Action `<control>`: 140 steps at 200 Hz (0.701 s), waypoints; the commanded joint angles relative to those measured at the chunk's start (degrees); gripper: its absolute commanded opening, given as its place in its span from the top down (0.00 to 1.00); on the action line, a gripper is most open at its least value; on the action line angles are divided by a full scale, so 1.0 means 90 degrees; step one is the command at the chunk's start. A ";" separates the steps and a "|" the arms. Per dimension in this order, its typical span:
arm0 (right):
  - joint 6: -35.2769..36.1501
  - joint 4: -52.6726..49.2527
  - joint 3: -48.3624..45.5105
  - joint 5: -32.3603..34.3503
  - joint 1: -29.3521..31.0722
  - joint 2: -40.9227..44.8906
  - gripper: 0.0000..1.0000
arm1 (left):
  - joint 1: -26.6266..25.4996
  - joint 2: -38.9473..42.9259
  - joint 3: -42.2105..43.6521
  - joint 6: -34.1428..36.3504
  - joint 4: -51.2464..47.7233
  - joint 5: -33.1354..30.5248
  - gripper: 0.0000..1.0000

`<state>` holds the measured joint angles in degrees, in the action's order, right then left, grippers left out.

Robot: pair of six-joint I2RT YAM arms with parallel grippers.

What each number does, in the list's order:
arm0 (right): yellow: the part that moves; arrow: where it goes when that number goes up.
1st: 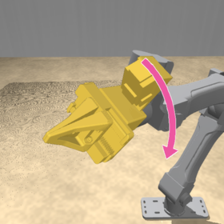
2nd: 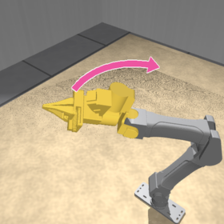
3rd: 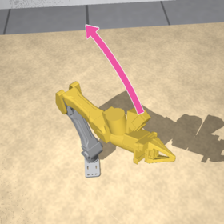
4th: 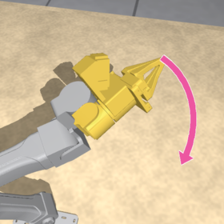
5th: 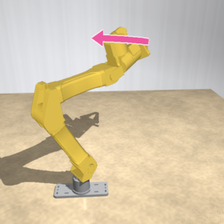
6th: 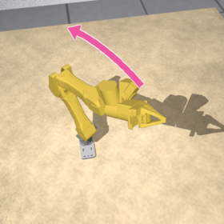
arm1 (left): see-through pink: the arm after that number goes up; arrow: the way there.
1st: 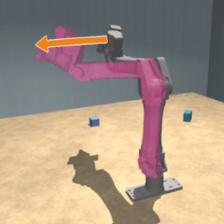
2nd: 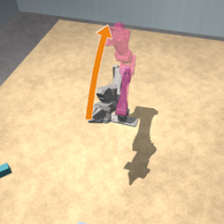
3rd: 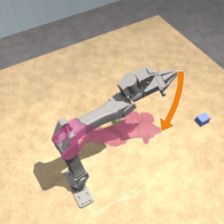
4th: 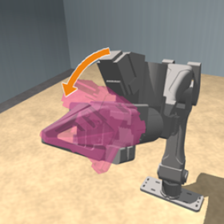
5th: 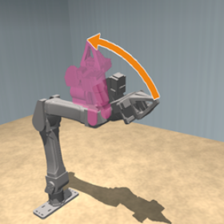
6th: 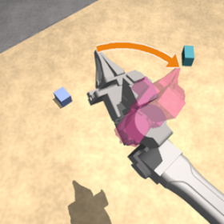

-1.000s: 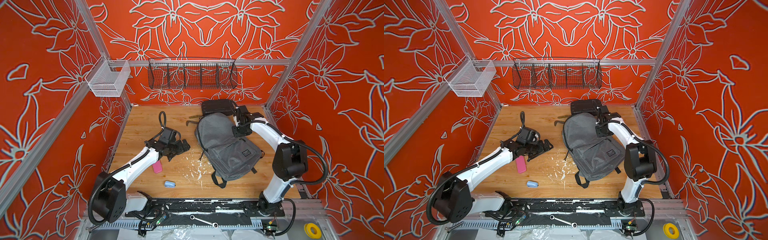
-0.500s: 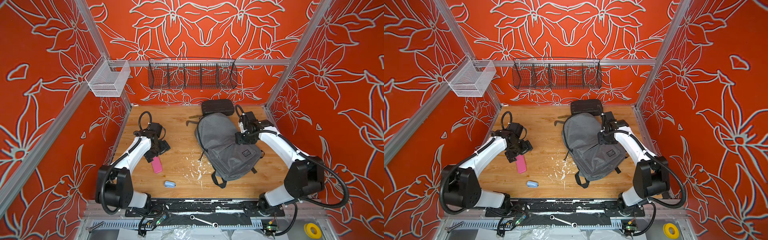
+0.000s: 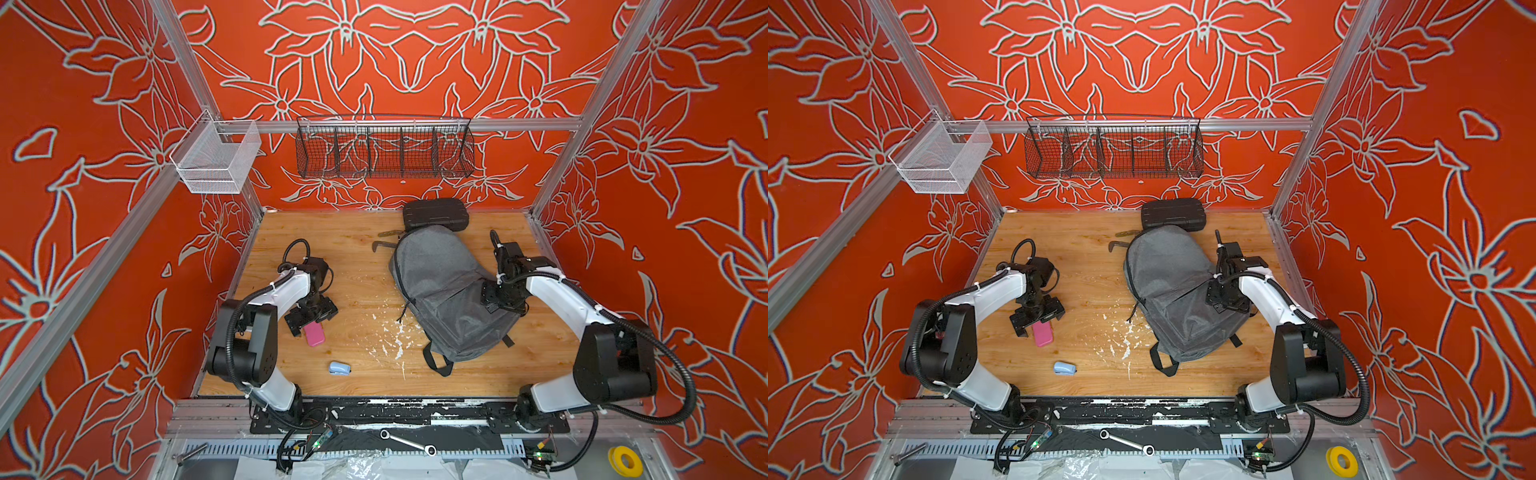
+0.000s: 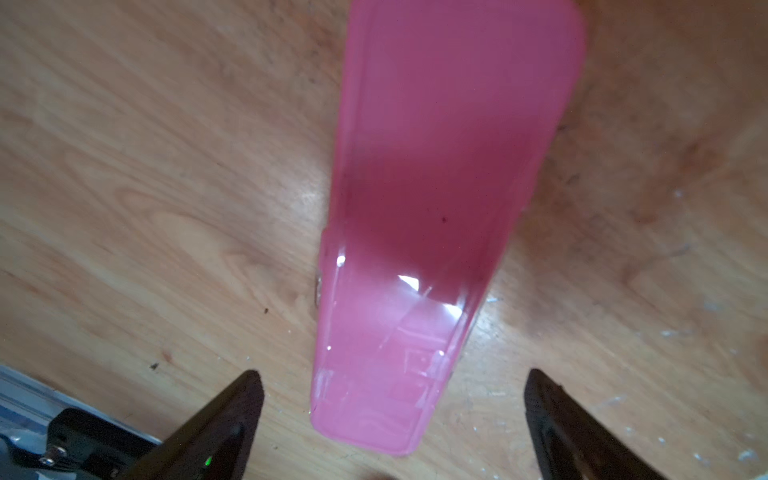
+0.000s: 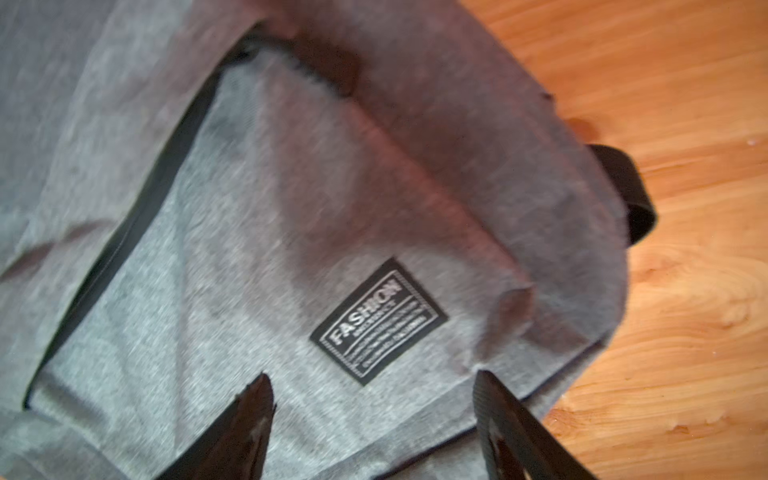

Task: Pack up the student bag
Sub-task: 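Grasp the pink pencil case with the left gripper while the right gripper holds the backpack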

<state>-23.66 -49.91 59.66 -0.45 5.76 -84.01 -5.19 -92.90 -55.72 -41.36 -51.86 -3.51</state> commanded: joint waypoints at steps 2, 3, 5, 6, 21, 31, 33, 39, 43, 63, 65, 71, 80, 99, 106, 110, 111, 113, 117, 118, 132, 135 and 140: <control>-0.0100 0.0192 -0.0183 0.0046 -0.0207 -0.0196 0.20 | 0.0029 -0.0201 0.0207 0.0035 0.0351 0.0179 0.07; -0.0088 0.0203 -0.0183 0.0038 -0.0209 -0.0221 0.20 | 0.0029 -0.0203 0.0221 0.0035 0.0371 0.0187 0.08; -0.0067 0.0240 -0.0178 0.0032 -0.0215 -0.0271 0.20 | 0.0035 -0.0217 0.0238 0.0035 0.0398 0.0205 0.08; -0.0062 0.0251 -0.0176 0.0026 -0.0217 -0.0298 0.20 | 0.0032 -0.0216 0.0241 0.0035 0.0414 0.0209 0.08; 0.0081 0.0387 -0.0033 0.0043 -0.0240 -0.0749 0.18 | 0.0030 -0.0244 0.0370 0.0089 0.0620 0.0322 0.13; 0.0268 0.0504 0.0089 -0.0006 -0.0240 -0.1020 0.18 | 0.0031 -0.0245 0.0452 0.0127 0.0761 0.0386 0.17; 0.0298 0.0530 0.0107 0.0016 -0.0240 -0.1062 0.18 | 0.0030 -0.0237 0.0472 0.0139 0.0793 0.0396 0.18; 0.0412 0.0586 0.0185 0.0025 -0.0240 -0.1212 0.17 | 0.0029 -0.0223 0.0534 0.0165 0.0897 0.0451 0.21; 0.0525 0.0620 0.0249 -0.0009 -0.0240 -0.1305 0.18 | 0.0032 -0.0215 0.0568 0.0180 0.0966 0.0497 0.23; 0.1135 0.0796 0.0537 0.0028 -0.0240 -0.1617 0.19 | 0.0020 -0.0162 0.0697 0.0326 0.1249 0.0730 0.35; 0.1186 0.0828 0.0565 0.0030 -0.0240 -0.1653 0.19 | 0.0018 -0.0150 0.0714 0.0338 0.1284 0.0765 0.36; 0.1380 0.0882 0.0675 0.0049 -0.0240 -0.1726 0.20 | 0.0012 -0.0119 0.0761 0.0378 0.1408 0.0864 0.39; 0.1644 0.0920 0.0849 0.0016 -0.0239 -0.1870 0.21 | -0.0018 -0.0044 0.0825 0.0415 0.1559 0.0990 0.44; 0.2165 0.1282 0.1073 -0.0283 -0.0232 -0.2112 0.25 | -0.0160 0.0058 0.0868 0.0528 0.1775 0.1118 0.53; 0.2342 0.1247 0.1261 -0.0415 -0.0223 -0.2266 0.27 | -0.0224 0.0068 0.0845 0.0602 0.1824 0.1182 0.56; 0.2475 0.1217 0.1358 -0.0505 -0.0199 -0.2336 0.28 | -0.0264 0.0064 0.0818 0.0639 0.1835 0.1204 0.57; 0.2508 0.1213 0.1383 -0.0516 -0.0195 -0.2360 0.29 | -0.0278 0.0056 0.0810 0.0654 0.1836 0.1207 0.57; 0.2582 0.1211 0.1422 -0.0546 -0.0180 -0.2405 0.29 | -0.0299 0.0058 0.0803 0.0664 0.1829 0.1209 0.57; 0.2712 0.1232 0.1478 -0.0599 -0.0143 -0.2478 0.29 | -0.0346 0.0044 0.0757 0.0703 0.1809 0.1202 0.57; 0.2749 0.1236 0.1482 -0.0612 -0.0133 -0.2485 0.29 | -0.0358 0.0037 0.0745 0.0716 0.1808 0.1201 0.57; 0.3254 0.1419 0.1548 -0.0694 -0.0018 -0.2569 0.29 | -0.0591 -0.0001 0.0585 0.0875 0.1757 0.1139 0.57; 0.3325 0.1424 0.1570 -0.0716 -0.0007 -0.2576 0.29 | -0.0653 -0.0008 0.0541 0.0896 0.1724 0.1102 0.57; 0.3424 0.1403 0.1645 -0.0782 -0.0005 -0.2571 0.29 | -0.0738 -0.0024 0.0454 0.0959 0.1670 0.1058 0.57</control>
<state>-3.27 -41.10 72.25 -2.17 3.86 -105.49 -8.45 -90.87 -50.57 -35.75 -39.27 3.86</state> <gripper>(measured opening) 0.708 0.519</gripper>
